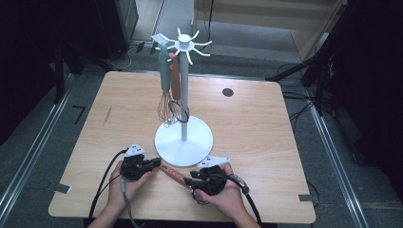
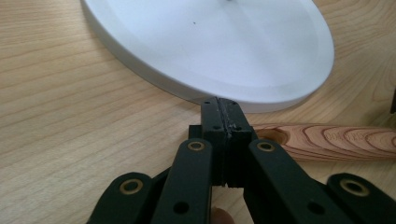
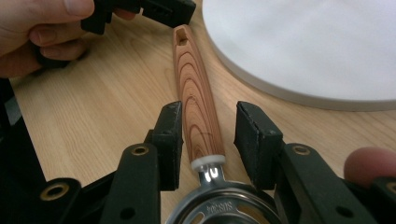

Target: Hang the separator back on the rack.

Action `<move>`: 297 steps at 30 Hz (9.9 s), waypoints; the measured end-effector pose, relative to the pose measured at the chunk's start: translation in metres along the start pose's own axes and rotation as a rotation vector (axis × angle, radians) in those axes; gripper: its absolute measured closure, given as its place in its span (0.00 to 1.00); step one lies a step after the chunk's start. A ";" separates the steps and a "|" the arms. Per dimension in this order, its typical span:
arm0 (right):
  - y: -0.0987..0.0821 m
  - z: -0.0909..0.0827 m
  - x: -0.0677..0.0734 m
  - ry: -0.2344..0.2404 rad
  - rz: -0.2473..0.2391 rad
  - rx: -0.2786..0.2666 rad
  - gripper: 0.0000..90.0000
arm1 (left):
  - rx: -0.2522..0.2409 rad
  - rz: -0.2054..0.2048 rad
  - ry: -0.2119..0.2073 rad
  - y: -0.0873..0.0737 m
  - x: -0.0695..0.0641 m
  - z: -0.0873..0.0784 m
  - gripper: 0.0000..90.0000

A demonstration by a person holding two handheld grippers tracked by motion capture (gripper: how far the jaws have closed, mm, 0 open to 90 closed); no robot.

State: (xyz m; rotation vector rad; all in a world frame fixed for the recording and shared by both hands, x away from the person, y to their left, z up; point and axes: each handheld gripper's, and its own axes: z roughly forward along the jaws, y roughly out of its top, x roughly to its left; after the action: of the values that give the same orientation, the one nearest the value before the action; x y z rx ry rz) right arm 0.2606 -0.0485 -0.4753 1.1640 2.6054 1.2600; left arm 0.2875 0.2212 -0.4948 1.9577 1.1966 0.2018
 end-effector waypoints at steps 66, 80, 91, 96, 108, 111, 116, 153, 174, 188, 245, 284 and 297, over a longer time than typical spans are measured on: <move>-0.032 -0.051 -0.072 -0.145 -0.026 0.135 0.79 | -0.309 -0.206 0.270 -0.013 0.106 -0.070 0.43; -0.027 -0.063 -0.107 -0.315 0.158 0.103 0.79 | -0.340 -0.206 0.275 -0.013 0.110 -0.073 0.43; -0.017 -0.060 -0.109 -0.370 0.164 0.161 0.70 | -0.330 -0.175 0.330 -0.011 0.106 -0.071 0.23; -0.010 -0.062 -0.112 -0.372 0.181 0.190 0.66 | -0.318 -0.152 0.350 -0.010 0.103 -0.068 0.15; 0.005 -0.056 -0.108 -0.367 0.200 0.297 0.70 | -0.300 -0.137 0.360 -0.009 0.101 -0.067 0.15; 0.004 -0.055 -0.109 -0.380 0.197 0.331 0.72 | -0.295 -0.134 0.359 -0.009 0.101 -0.067 0.15; 0.003 -0.055 -0.111 -0.389 0.219 0.360 0.74 | -0.287 -0.133 0.360 -0.009 0.101 -0.066 0.16; 0.002 -0.066 -0.097 -0.379 0.135 0.141 0.79 | -0.288 -0.137 0.362 -0.008 0.101 -0.066 0.16; 0.006 -0.100 -0.082 -0.380 0.106 -0.227 0.79 | -0.331 -0.114 0.374 -0.008 0.100 -0.065 0.15; 0.015 -0.115 -0.065 -0.318 0.095 -0.369 0.79 | -0.334 -0.116 0.381 -0.009 0.099 -0.066 0.15; 0.093 -0.143 0.002 -0.254 -0.097 -0.653 0.79 | -0.340 -0.119 0.379 -0.009 0.099 -0.067 0.15; 0.125 -0.154 0.030 -0.279 -0.180 -0.776 0.79 | -0.334 -0.115 0.382 -0.009 0.098 -0.066 0.15; 0.134 -0.153 0.036 -0.286 -0.195 -0.781 0.79 | -0.333 -0.112 0.382 -0.009 0.098 -0.066 0.15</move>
State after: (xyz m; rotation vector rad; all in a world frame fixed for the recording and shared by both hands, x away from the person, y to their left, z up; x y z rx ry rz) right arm 0.2676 -0.0746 -0.2708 0.8273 1.6973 1.6708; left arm 0.3003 0.3388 -0.4833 1.5976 1.4063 0.6956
